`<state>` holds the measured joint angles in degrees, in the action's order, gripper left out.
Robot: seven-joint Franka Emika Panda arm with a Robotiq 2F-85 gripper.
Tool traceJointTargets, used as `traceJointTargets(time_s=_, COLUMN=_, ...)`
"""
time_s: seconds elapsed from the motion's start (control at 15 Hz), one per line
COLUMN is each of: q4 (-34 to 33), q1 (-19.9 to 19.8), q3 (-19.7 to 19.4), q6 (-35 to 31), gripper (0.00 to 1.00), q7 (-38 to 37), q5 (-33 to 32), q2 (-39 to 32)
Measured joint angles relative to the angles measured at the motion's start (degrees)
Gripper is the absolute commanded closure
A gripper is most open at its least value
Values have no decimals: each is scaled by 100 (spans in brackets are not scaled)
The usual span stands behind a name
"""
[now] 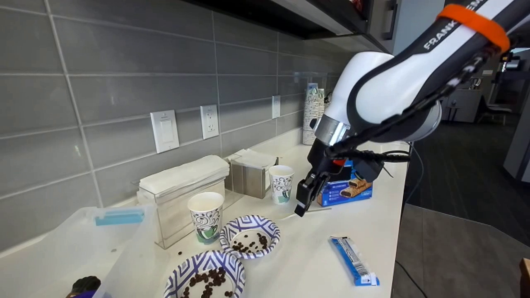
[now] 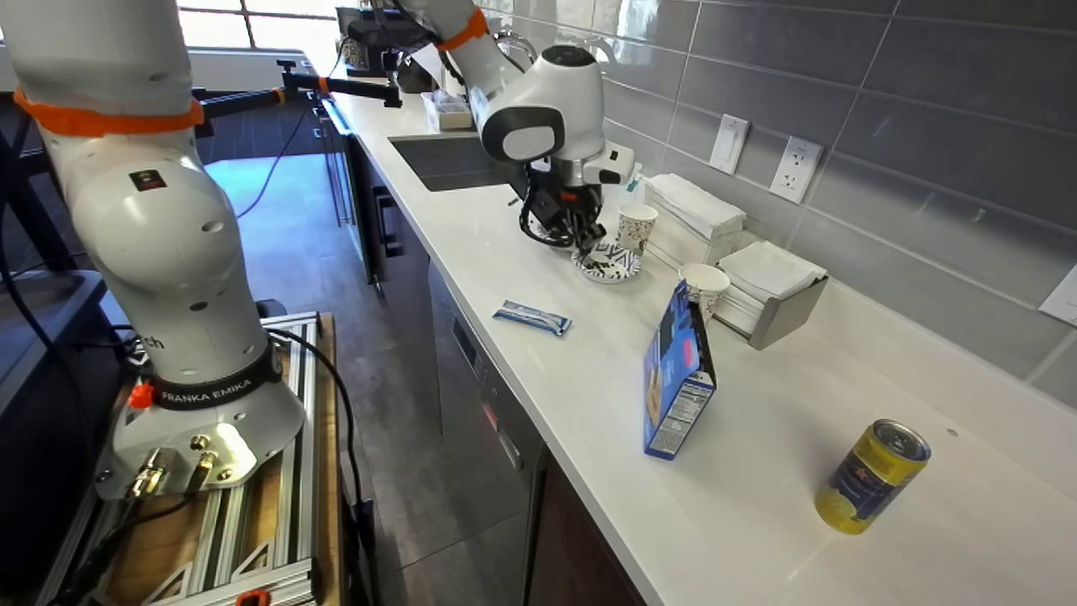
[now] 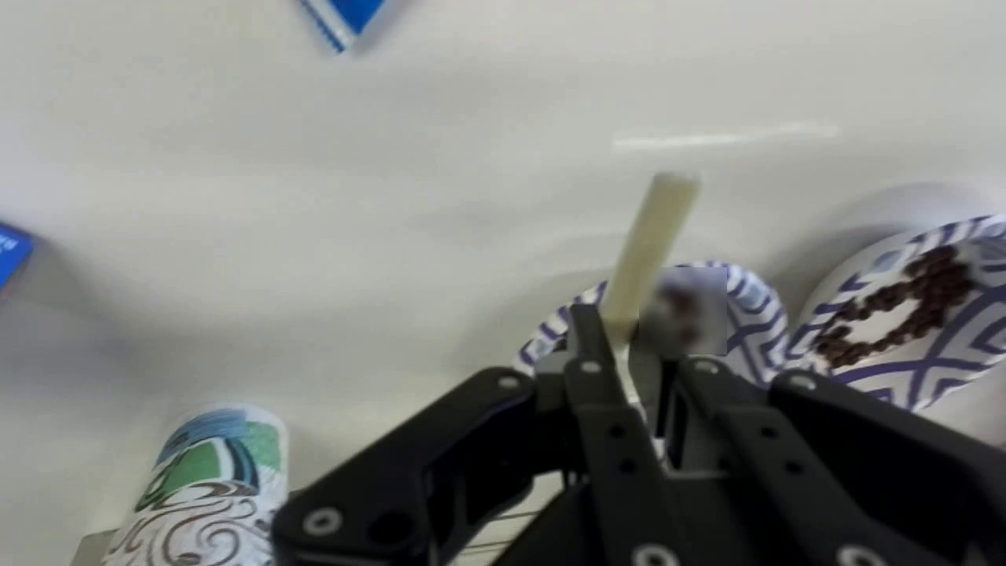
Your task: Pick up the spoon, get some of the objects from the bowl on the left and put them in the bowl on the right
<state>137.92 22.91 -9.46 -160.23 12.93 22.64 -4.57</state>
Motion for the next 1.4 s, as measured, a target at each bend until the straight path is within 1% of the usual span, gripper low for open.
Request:
traceJointTargets(time_s=0.07, q4=-86, q1=6, q3=61, q6=463, gripper=97, q7=22, q5=94, q2=156)
traceJointTargets(time_s=0.27, q4=-361, q1=-411, q3=752, q6=1475, gripper=97, q7=112, q5=615, q2=566)
traceJointTargets(time_s=0.33, q4=-446, q1=-500, q3=916, q6=1766, gripper=97, q7=136, q5=812, q2=648)
traceJointTargets(time_s=0.4, q4=-535, q1=-566, q3=1034, q6=2072, gripper=86, q7=147, q5=1048, q2=688)
traceJointTargets(time_s=0.53, q4=-673, q1=-670, q3=1178, q6=2567, gripper=86, q7=140, q5=1373, q2=678)
traceJointTargets(time_s=0.73, q4=-712, q1=-729, q3=1214, q6=2655, gripper=86, q7=138, q5=1453, q2=630)
traceJointTargets(time_s=0.8, q4=-712, q1=-737, q3=1214, q6=2655, gripper=97, q7=138, q5=1457, q2=624)
traceJointTargets(time_s=0.93, q4=-713, q1=-767, q3=1247, q6=2655, gripper=97, q7=150, q5=1463, q2=623)
traceJointTargets(time_s=1.13, q4=-743, q1=-842, q3=1423, q6=2668, gripper=97, q7=150, q5=1907, q2=509)
traceJointTargets(time_s=1.4, q4=-926, q1=-886, q3=1652, q6=2671, gripper=97, q7=89, q5=2418, q2=5)
